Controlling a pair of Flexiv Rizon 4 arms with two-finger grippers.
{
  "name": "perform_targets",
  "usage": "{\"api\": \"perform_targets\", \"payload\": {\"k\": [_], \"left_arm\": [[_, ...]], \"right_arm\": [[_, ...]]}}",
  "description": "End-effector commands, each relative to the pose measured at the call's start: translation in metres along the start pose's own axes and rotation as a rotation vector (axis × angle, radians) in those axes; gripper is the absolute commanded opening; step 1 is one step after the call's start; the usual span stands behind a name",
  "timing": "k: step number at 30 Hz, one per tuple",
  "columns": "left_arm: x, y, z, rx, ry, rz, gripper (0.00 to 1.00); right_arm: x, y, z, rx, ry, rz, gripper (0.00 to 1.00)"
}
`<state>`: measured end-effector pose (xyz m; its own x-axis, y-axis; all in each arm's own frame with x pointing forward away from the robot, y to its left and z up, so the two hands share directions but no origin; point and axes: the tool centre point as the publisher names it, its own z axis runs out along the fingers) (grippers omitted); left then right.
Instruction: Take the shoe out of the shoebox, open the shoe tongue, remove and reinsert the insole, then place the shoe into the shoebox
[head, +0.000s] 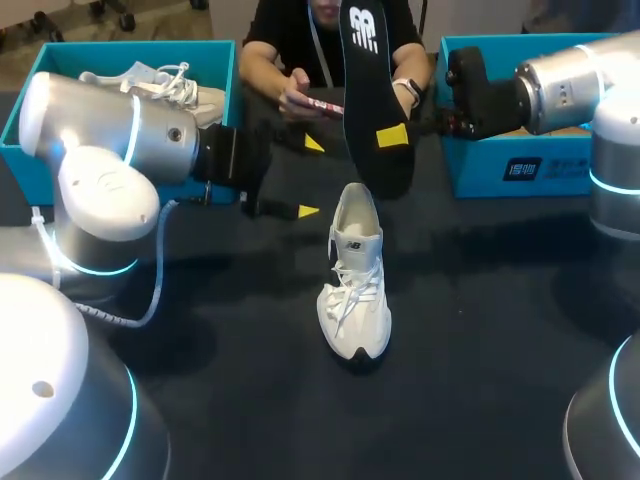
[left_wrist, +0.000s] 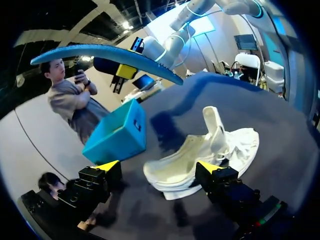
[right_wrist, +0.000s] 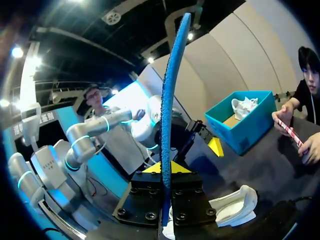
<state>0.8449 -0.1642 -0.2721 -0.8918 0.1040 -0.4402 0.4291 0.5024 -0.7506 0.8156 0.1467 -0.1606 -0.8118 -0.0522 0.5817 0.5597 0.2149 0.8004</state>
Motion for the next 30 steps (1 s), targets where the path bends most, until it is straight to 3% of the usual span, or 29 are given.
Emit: {"api": "perform_targets", "payload": {"k": [1,6,18,30], "left_arm": [[-0.006,0.011,-0.005,-0.027,0.060,-0.050,1.00],[-0.009,0.023,-0.008,-0.040,0.064,-0.084,1.00],[-0.001,0.057,0.004,-0.094,0.119,-0.102,1.00],[0.014,0.067,0.022,-0.097,0.133,-0.140,1.00]], "right_arm": [[-0.011,-0.006,0.002,0.001,-0.020,-0.039,0.00],[-0.034,-0.015,0.006,0.042,-0.081,-0.082,0.00],[-0.078,-0.044,0.011,-0.038,-0.084,-0.118,0.00],[-0.078,-0.044,0.011,-0.038,-0.084,-0.118,0.00]]}}
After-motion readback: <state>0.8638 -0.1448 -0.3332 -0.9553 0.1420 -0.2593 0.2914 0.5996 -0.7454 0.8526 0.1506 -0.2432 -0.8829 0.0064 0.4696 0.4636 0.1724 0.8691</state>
